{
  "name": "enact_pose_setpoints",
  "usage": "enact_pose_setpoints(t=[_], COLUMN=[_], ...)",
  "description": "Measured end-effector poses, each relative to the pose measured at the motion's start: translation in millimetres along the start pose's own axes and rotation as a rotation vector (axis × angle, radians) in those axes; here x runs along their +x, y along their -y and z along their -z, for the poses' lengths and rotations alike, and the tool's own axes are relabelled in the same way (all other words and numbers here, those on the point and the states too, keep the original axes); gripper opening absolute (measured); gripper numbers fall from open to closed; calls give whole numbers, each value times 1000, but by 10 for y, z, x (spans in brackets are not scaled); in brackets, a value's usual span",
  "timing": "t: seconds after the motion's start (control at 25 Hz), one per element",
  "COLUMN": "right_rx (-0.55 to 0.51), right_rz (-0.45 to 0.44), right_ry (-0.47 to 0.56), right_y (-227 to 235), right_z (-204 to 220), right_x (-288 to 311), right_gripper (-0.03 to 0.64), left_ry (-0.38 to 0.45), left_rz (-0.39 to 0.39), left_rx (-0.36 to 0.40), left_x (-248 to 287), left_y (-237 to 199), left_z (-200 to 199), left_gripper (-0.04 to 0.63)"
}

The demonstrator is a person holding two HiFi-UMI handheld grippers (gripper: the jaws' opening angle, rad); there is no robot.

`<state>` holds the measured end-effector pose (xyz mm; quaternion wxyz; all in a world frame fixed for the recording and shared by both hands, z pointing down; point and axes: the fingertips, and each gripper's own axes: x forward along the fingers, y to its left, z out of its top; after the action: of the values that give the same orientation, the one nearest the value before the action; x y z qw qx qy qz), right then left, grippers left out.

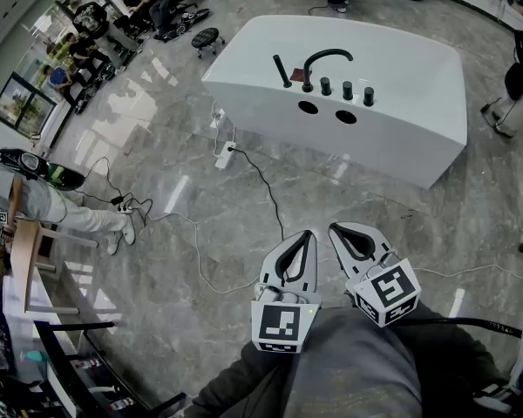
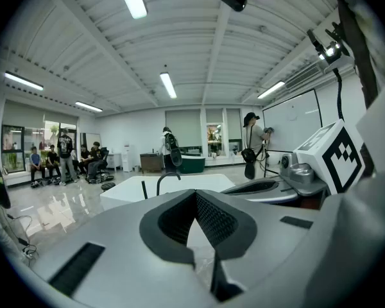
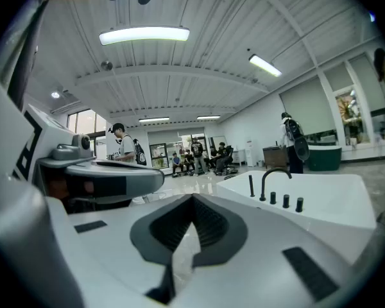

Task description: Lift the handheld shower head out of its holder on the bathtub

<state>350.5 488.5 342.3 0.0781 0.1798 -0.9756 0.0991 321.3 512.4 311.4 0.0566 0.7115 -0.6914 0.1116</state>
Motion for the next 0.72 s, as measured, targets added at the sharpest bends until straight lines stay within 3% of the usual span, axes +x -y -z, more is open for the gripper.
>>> enact_pose_setpoints(t=[0.32, 0.52, 0.72], right_rx=[22, 97, 107], right_rz=[-2, 17, 34], right_ry=[4, 10, -8], right_y=[132, 419, 735], right_z=[8, 65, 142], right_x=[-86, -222, -358], right_gripper=[3, 5, 5], left_ry=[-18, -41, -65], left_rz=[2, -26, -66], left_rx=[-2, -21, -49], left_x=[110, 244, 418], left_y=[96, 138, 216], left_z=[-19, 6, 15], left_gripper=[3, 3, 3])
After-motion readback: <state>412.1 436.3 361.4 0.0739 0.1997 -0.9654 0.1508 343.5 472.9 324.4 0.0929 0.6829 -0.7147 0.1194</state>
